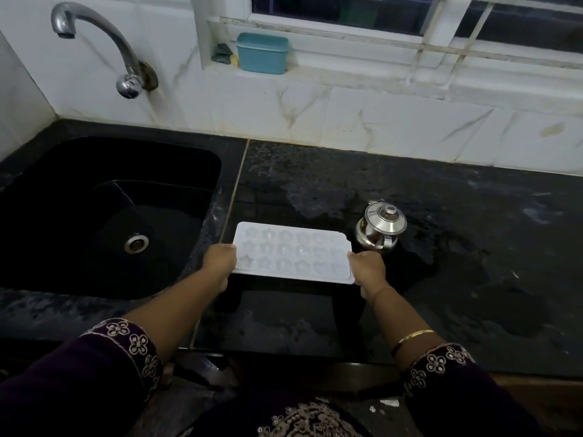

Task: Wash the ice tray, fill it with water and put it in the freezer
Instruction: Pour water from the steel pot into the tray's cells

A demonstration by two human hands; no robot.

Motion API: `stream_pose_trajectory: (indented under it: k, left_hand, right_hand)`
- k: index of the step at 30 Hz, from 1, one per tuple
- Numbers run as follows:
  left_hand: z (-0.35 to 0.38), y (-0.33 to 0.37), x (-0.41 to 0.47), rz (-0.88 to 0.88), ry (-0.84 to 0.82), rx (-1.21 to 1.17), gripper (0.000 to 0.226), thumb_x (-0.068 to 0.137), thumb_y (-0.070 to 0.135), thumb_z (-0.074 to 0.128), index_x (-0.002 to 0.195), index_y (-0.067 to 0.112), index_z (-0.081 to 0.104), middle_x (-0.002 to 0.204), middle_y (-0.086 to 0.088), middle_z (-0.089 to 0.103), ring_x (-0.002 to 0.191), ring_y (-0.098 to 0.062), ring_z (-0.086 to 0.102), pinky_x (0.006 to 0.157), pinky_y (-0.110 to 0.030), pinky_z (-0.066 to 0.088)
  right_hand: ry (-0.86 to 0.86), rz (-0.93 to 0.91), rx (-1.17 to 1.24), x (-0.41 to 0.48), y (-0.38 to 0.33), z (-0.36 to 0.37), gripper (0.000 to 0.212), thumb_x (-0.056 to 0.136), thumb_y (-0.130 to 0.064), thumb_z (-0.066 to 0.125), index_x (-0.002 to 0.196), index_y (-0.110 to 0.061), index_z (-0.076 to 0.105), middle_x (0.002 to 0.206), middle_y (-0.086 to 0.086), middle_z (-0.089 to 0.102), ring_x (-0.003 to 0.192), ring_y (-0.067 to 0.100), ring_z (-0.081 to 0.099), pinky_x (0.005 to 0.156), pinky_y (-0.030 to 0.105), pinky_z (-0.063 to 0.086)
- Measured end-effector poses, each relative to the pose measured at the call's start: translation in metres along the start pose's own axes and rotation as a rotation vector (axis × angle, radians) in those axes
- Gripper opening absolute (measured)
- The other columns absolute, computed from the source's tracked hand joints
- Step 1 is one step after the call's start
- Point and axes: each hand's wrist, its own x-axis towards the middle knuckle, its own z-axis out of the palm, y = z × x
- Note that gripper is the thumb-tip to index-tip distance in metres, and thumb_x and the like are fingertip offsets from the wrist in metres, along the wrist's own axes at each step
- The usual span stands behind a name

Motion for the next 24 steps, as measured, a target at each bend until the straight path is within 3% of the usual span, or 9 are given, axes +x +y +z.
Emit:
stream_pose_trajectory:
  k: [3, 6, 8, 13, 17, 21, 24]
  left_hand:
    - [0.006, -0.003, -0.014, 0.044, 0.105, 0.045, 0.028, 0.100, 0.012, 0.038, 0.116, -0.001, 0.057, 0.110, -0.010, 0.056, 0.087, -0.023, 0.055, 0.077, -0.032, 0.042]
    - [0.010, -0.006, -0.024, 0.063, 0.188, 0.028, 0.032, 0.101, 0.014, 0.036, 0.126, 0.002, 0.052, 0.126, -0.014, 0.053, 0.111, -0.030, 0.052, 0.082, -0.031, 0.039]
    - [0.010, -0.007, -0.029, 0.062, 0.224, 0.022, 0.033, 0.101, 0.014, 0.035, 0.128, 0.003, 0.050, 0.129, -0.015, 0.052, 0.114, -0.030, 0.050, 0.082, -0.031, 0.038]
    - [0.010, -0.014, -0.038, 0.068, 0.248, -0.021, 0.032, 0.101, 0.015, 0.032, 0.124, 0.005, 0.051, 0.121, -0.013, 0.055, 0.098, -0.023, 0.051, 0.081, -0.031, 0.042]
    - [0.009, -0.022, -0.044, 0.083, 0.286, -0.036, 0.032, 0.101, 0.018, 0.034, 0.121, 0.004, 0.054, 0.113, -0.009, 0.054, 0.098, -0.023, 0.052, 0.079, -0.031, 0.042]
    - [0.009, -0.026, -0.050, 0.110, 0.320, -0.076, 0.028, 0.098, 0.016, 0.036, 0.115, 0.007, 0.056, 0.108, -0.006, 0.054, 0.093, -0.019, 0.049, 0.077, -0.031, 0.040]
    - [0.011, -0.029, -0.056, 0.113, 0.327, -0.085, 0.019, 0.097, 0.015, 0.035, 0.100, 0.014, 0.054, 0.092, 0.002, 0.051, 0.080, -0.015, 0.048, 0.073, -0.031, 0.037]
  right_hand:
    - [-0.006, -0.002, -0.014, -0.002, 0.002, 0.002, 0.036, 0.088, -0.013, 0.055, 0.053, -0.009, 0.049, 0.057, 0.004, 0.050, 0.069, 0.025, 0.054, 0.067, 0.029, 0.040]
    - [-0.015, 0.007, 0.026, -0.003, 0.006, 0.002, 0.031, 0.088, -0.015, 0.058, 0.058, -0.006, 0.054, 0.063, 0.007, 0.055, 0.072, 0.026, 0.056, 0.068, 0.030, 0.042]
    - [-0.017, 0.010, 0.050, -0.004, 0.008, 0.002, 0.027, 0.088, -0.016, 0.058, 0.065, -0.003, 0.060, 0.068, 0.009, 0.057, 0.071, 0.024, 0.056, 0.069, 0.029, 0.043]
    - [-0.033, 0.007, 0.140, -0.008, 0.012, -0.001, 0.032, 0.090, -0.014, 0.056, 0.060, -0.007, 0.051, 0.061, 0.005, 0.047, 0.061, 0.016, 0.046, 0.058, 0.027, 0.036]
    - [-0.056, 0.026, 0.254, -0.013, 0.013, -0.004, 0.031, 0.090, -0.014, 0.055, 0.076, 0.013, 0.057, 0.074, 0.012, 0.052, 0.069, 0.021, 0.049, 0.065, 0.030, 0.040]
    - [-0.048, 0.043, 0.345, -0.021, 0.013, -0.007, 0.027, 0.090, -0.012, 0.054, 0.064, -0.005, 0.054, 0.075, 0.012, 0.054, 0.070, 0.021, 0.051, 0.064, 0.032, 0.042]
    - [-0.033, 0.050, 0.374, -0.028, 0.016, -0.010, 0.024, 0.091, -0.012, 0.054, 0.067, -0.006, 0.055, 0.074, 0.012, 0.056, 0.070, 0.021, 0.052, 0.063, 0.031, 0.043]
